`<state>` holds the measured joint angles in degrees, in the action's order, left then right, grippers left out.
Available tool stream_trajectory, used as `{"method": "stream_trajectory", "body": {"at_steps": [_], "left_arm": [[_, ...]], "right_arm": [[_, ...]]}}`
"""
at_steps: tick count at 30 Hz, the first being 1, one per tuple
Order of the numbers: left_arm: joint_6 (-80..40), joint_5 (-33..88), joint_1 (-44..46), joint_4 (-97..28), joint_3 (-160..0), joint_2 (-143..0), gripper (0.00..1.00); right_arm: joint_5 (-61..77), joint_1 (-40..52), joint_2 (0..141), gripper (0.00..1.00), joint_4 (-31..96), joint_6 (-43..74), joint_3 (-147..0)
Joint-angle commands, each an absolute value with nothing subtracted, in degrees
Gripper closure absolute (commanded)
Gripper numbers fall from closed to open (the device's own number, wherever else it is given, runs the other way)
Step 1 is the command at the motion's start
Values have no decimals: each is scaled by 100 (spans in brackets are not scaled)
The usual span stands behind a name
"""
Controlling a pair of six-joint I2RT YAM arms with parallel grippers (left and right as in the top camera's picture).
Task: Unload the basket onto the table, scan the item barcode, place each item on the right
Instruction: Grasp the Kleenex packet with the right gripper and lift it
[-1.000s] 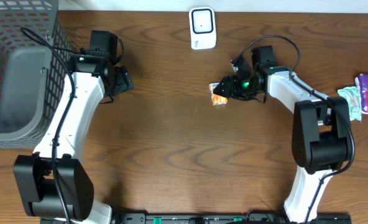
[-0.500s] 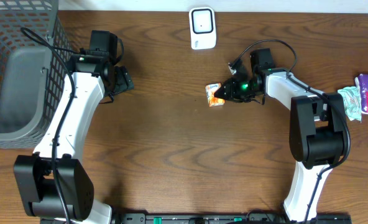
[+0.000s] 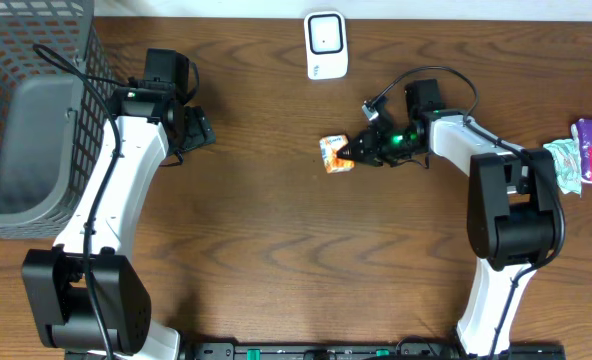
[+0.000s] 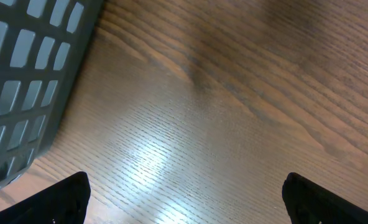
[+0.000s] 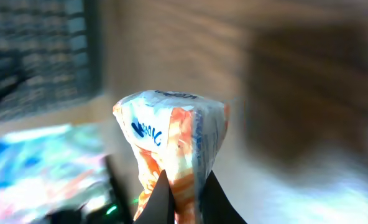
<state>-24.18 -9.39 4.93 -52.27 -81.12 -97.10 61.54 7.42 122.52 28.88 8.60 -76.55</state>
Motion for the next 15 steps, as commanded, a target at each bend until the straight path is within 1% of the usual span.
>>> {"method": "stream_trajectory", "body": {"at_steps": [1,6,15], "left_arm": [[-2493,-1035,478,-5245,-8160,-9730,2],[-2493,-1035,478,-5245,-8160,-9730,2],[-2493,-1035,478,-5245,-8160,-9730,2]], "right_arm": [[7940,722,12119,99,3002,1,-7767],[7784,869,12116,99,3284,-202,-7767],[7655,1066,12116,99,3301,-200,-7767]]}}
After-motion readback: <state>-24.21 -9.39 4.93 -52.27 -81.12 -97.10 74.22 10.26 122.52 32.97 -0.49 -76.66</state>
